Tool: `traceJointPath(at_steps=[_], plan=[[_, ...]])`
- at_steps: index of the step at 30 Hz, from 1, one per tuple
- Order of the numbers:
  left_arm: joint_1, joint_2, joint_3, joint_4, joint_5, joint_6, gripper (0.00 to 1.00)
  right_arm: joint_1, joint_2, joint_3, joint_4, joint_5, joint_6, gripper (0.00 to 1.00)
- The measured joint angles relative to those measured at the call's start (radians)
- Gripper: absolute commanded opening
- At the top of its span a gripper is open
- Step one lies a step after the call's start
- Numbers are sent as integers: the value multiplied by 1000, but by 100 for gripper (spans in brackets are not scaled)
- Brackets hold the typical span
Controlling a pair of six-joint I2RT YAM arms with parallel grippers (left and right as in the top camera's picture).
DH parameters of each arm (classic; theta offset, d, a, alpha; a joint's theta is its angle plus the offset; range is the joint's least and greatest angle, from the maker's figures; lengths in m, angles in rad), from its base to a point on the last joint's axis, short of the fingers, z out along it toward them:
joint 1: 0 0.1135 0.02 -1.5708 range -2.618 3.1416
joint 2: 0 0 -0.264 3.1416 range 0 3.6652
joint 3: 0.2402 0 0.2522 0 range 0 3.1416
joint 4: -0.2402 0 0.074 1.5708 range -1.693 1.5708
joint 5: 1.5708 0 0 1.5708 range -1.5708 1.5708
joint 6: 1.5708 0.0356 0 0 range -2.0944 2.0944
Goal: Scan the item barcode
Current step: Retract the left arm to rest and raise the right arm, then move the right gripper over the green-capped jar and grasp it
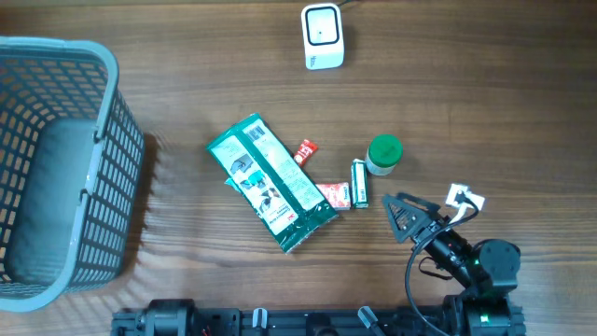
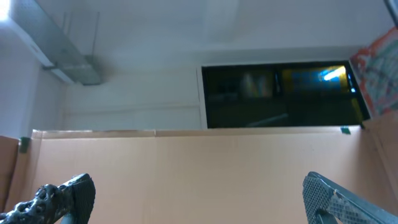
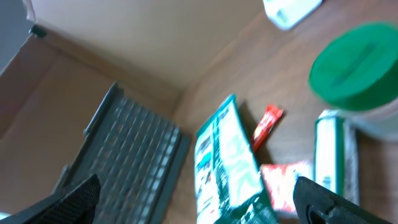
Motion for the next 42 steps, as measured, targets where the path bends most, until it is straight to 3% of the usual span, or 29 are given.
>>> traceJointPath(at_steps=[7,11,15,19,24,29,34,38,42], plan=[[-2,0,-8,10,-23,0,100,0,10,0,-4,-99,111,100],[-2,0,-53,249,-32,0,100,0,11,0,-10,-130,71,100],[-2,0,-118,343,-39,0,100,0,11,2,-23,-134,46,100],[-2,0,-190,261,-42,-21,100,0,18,95,-260,-100,-43,99],[-2,0,-351,291,-42,-34,100,1,89,357,-636,100,-264,100],[-2,1,-536,296,-42,-35,100,1,350,671,-815,298,-456,99],[-2,3,-735,378,-33,-35,100,1,777,979,-998,407,-595,100],[-2,3,-883,478,-2,-38,100,1,1018,1143,-1103,481,-608,100],[-2,3,-1028,479,31,-38,100,39,1167,1229,-1133,546,-572,100]])
